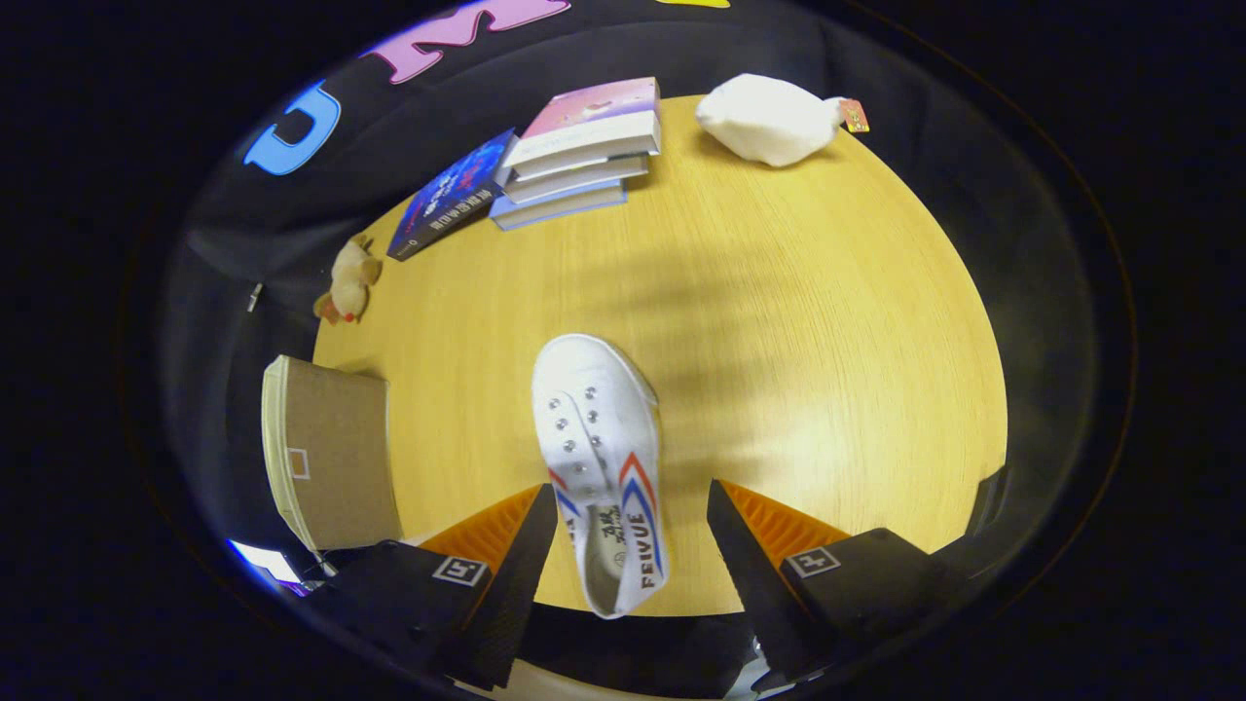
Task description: Open the storage box then place both shoes into the box .Put the left shoe in first, then the right shoe, with the right side of both shoes facing outward in a uniform manner.
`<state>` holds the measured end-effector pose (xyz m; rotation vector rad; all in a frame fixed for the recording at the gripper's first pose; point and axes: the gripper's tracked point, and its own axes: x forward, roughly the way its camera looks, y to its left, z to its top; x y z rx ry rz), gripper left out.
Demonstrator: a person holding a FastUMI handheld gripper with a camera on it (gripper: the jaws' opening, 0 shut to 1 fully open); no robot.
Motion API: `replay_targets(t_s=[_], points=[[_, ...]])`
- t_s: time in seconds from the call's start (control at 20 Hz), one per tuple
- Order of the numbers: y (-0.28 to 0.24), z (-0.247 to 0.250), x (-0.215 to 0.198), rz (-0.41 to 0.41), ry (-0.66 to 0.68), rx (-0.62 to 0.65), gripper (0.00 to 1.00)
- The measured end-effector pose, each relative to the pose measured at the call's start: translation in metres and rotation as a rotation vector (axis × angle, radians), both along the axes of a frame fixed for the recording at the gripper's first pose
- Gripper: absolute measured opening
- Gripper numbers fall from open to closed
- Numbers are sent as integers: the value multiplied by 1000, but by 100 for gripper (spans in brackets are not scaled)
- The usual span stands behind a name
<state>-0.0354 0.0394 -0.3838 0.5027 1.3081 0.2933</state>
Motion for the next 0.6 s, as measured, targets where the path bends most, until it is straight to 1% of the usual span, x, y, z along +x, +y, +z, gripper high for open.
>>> replay_targets(t_s=[0.05, 0.15, 0.25, 0.35, 0.4, 0.55, 0.6], points=[[2, -8, 1, 5, 12, 9, 92], [13, -18, 5, 19, 29, 52, 91], [23, -27, 9, 39, 46, 76, 81], [36, -30, 10, 64, 58, 89, 77], [41, -31, 10, 80, 63, 100, 77], [39, -38, 11, 96, 78, 85, 59], [37, -43, 11, 99, 78, 85, 56]])
